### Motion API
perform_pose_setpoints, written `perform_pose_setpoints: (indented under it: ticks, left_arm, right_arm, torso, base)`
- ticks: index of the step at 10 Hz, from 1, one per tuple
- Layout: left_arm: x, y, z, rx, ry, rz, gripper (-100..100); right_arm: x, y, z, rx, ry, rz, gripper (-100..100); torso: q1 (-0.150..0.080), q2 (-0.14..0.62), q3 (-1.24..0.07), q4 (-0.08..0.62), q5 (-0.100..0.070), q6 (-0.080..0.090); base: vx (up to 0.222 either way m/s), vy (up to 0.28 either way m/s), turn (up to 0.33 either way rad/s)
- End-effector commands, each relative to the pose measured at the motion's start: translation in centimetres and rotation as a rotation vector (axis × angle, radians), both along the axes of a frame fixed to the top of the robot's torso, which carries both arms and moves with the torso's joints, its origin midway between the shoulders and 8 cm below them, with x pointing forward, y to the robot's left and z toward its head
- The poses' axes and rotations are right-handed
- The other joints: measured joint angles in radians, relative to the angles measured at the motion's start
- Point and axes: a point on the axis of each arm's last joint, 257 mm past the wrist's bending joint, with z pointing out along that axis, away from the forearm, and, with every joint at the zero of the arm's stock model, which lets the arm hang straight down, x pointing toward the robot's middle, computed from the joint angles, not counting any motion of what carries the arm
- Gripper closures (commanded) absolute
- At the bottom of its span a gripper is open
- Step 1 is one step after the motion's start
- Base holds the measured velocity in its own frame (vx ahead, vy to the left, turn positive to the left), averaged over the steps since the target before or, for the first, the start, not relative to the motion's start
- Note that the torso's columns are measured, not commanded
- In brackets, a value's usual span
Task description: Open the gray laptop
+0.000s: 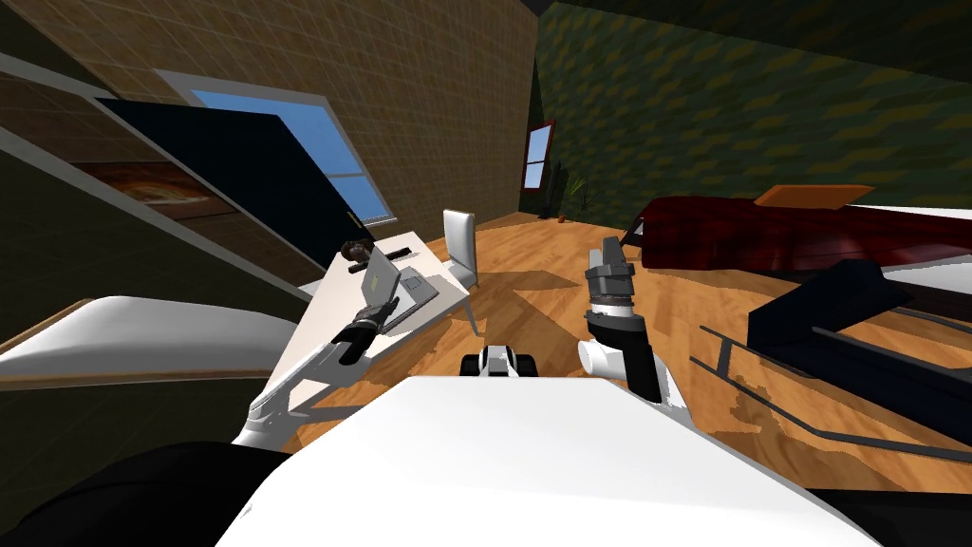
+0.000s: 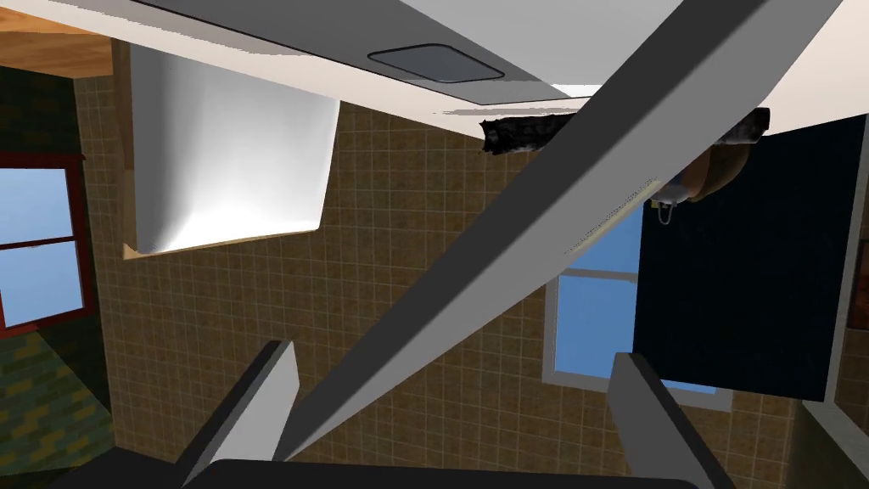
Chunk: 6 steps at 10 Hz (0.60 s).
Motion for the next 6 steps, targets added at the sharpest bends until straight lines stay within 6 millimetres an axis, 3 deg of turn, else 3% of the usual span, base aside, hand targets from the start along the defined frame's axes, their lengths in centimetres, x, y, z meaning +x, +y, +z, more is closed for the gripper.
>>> perform_pose_setpoints:
  ticks: [1,6]
  left_arm:
    - [0.0,0.0,0.0,0.0,0.0,0.0,100]
    - [-3.3,1.2,-2.0,0.127,0.155,0.003,100]
  right_arm:
    - [0.0,0.0,0.0,0.0,0.0,0.0,0]
    - [0.0,0.0,0.0,0.0,0.0,0.0,0]
  torso:
    - [0.0,-0.002,-0.001,-0.001,0.0,0.0]
    - [-0.001,-0.005,-0.003,-0.002,0.0,0.0]
  base:
    - [0.0,0.0,0.0]
    - [0.1,-0.058,-0.006]
